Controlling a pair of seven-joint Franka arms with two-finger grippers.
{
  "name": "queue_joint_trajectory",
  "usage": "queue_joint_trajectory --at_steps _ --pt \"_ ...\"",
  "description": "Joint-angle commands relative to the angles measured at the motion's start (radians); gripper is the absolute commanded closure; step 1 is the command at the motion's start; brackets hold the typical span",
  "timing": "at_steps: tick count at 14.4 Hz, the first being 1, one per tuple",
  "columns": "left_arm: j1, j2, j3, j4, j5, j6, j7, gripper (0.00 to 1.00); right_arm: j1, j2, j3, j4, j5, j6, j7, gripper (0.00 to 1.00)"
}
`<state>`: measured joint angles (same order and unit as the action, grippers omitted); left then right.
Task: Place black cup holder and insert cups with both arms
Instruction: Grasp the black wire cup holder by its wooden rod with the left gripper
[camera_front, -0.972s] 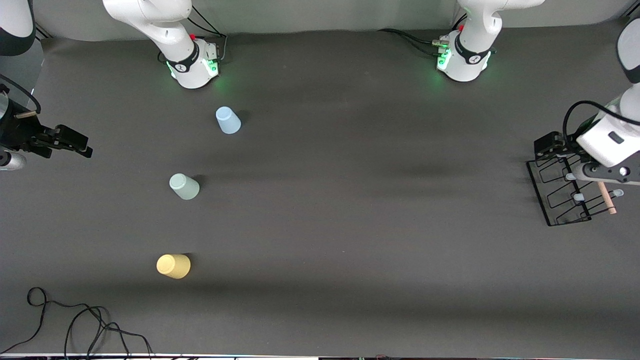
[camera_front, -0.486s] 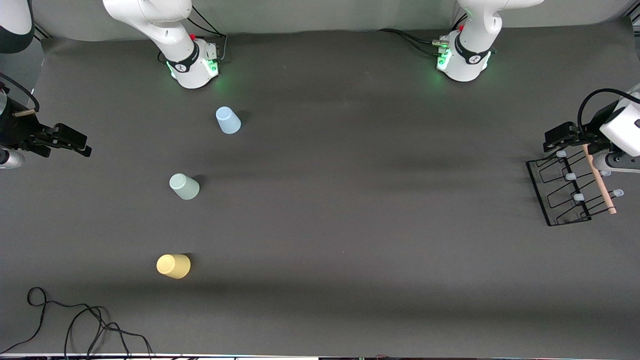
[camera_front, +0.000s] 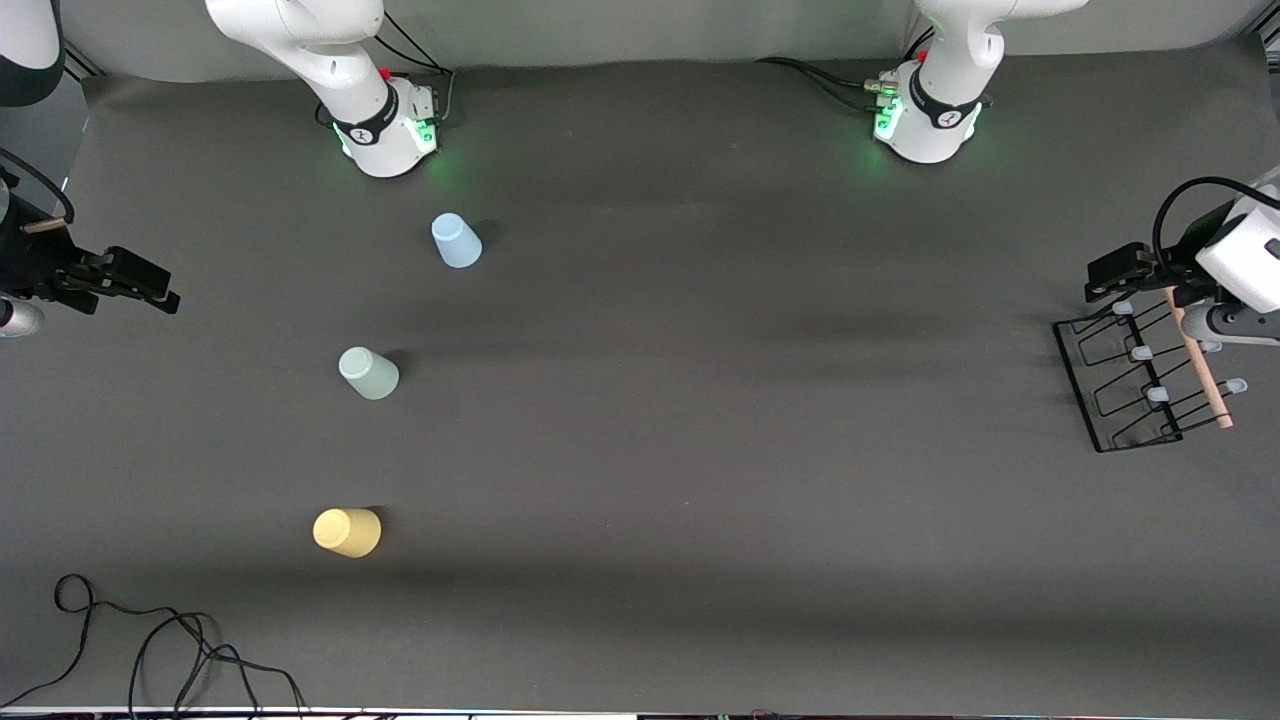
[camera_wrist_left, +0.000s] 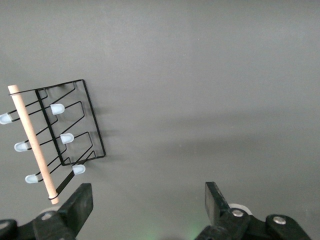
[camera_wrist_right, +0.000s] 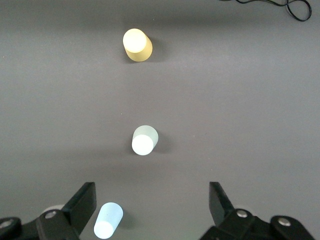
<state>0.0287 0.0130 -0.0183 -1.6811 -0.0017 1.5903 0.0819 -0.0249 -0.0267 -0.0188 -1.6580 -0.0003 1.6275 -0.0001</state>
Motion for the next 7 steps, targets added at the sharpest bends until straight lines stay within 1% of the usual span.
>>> queue_joint_trajectory --at_steps 1,3,7 --pt "0.000 -0.013 0.005 -0.011 0.038 -0.024 0.001 0.00 0.007 -0.007 -0.010 0.011 0.019 -0.017 0.000 0.00" --pt "0.002 -0.007 0.006 -0.011 0.060 -0.023 0.004 0.00 0.008 -0.007 -0.010 0.011 0.019 -0.017 0.002 0.00" --pt "0.049 0.008 0.009 -0.009 0.063 -0.015 0.024 0.00 0.007 -0.007 -0.010 0.009 0.019 -0.017 0.002 0.00"
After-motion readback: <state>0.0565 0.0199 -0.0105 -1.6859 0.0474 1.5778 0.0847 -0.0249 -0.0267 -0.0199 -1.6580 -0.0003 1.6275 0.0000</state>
